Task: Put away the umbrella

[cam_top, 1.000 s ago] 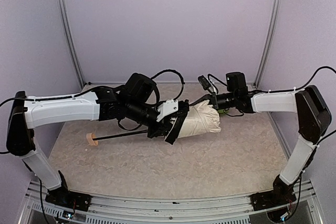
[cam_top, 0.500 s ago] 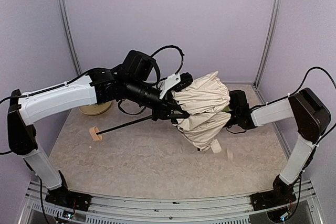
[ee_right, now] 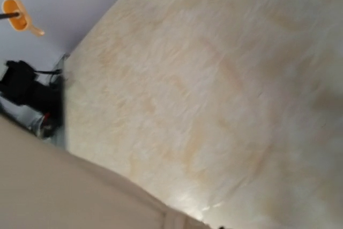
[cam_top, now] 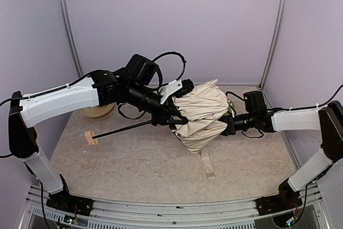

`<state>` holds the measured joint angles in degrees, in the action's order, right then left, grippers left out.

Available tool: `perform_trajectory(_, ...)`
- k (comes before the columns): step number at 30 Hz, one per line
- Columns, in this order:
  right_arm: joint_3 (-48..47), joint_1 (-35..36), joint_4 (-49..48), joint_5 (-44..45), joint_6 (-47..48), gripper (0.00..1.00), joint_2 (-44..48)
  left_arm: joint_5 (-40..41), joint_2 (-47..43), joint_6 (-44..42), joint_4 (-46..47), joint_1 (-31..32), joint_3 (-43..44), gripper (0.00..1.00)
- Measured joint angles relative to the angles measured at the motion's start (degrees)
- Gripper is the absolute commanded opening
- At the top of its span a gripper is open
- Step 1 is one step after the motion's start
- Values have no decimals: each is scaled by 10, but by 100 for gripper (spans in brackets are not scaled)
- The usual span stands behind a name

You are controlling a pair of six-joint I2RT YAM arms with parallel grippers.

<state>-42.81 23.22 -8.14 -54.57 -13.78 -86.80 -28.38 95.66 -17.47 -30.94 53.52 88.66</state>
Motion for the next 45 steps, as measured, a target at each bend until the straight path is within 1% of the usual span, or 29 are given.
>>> perform_trajectory(3, 0, -2, 32, 43, 37, 43, 61, 6, 0, -8, -13, -2, 0, 0)
perform_trajectory(6, 0, -2, 46, 78, 60, 49, 120, 6, 0, -9, -17, -7, 0, 0)
perform_trajectory(8, 7, -2, 44, 92, 67, 55, 139, 8, -1, -9, -17, -10, 0, 0)
perform_trajectory(10, 30, -2, 31, 97, 67, 64, 145, 10, -3, -9, -17, -12, 0, 0)
perform_trajectory(11, 43, -2, 21, 96, 64, 67, 143, 12, -5, -10, -18, -12, 2, 0)
perform_trajectory(13, 81, 0, -12, 93, 55, 70, 128, 15, -7, -16, -22, -10, 9, 0)
perform_trajectory(16, 115, 11, -67, 89, 48, 76, 86, 17, -19, -31, -30, -3, 24, 0)
perform_trajectory(19, 115, 38, -123, 87, 55, 81, 33, 17, -32, -50, -48, 7, 49, 0)
perform_trajectory(23, 99, 57, -184, 80, 63, 81, -17, 22, -47, -72, -64, 17, 83, 0)
perform_trajectory(25, 88, 57, -208, 78, 65, 79, -36, 26, -53, -81, -71, 21, 93, 0)
perform_trajectory(30, 69, 63, -263, 64, 62, 64, -75, 39, -59, -96, -82, 24, 104, 0)
perform_trajectory(34, 75, 73, -311, 56, 41, 46, -99, 53, -60, -98, -84, 23, 105, 0)
perform_trajectory(40, 97, 77, -402, 51, -15, 43, -143, 63, -60, -97, -83, 23, 105, 0)
perform_trajectory(43, 106, 78, -418, 54, -29, 35, -153, 66, -60, -97, -83, 20, 105, 0)
perform_trajectory(45, 111, 79, -427, 56, -38, 25, -156, 69, -60, -97, -83, 19, 105, 0)
